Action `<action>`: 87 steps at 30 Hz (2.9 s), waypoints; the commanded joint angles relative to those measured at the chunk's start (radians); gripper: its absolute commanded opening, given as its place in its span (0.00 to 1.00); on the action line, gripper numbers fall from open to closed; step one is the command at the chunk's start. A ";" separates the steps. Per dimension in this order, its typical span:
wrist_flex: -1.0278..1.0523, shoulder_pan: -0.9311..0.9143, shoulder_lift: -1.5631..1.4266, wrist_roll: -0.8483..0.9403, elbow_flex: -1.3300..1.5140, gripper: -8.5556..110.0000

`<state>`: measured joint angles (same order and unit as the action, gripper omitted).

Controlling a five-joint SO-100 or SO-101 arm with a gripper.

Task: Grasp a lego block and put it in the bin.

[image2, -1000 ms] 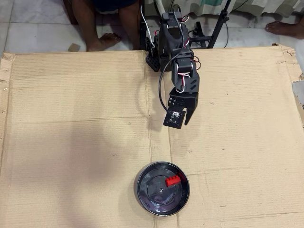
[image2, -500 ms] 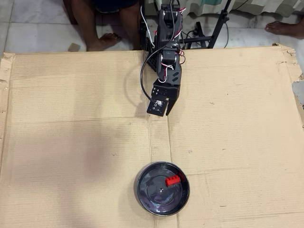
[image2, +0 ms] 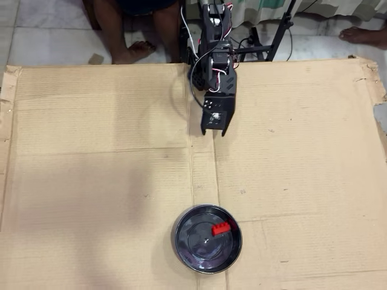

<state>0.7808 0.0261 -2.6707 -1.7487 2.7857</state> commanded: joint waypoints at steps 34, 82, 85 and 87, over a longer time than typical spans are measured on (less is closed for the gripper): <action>0.129 0.048 -0.712 0.054 0.457 0.26; 0.190 0.043 -0.758 1.744 0.456 0.07; 0.190 0.048 -0.758 1.746 0.456 0.07; 0.189 0.046 -0.758 1.746 0.456 0.07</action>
<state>0.9802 0.0721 -3.4116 -0.0061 3.2290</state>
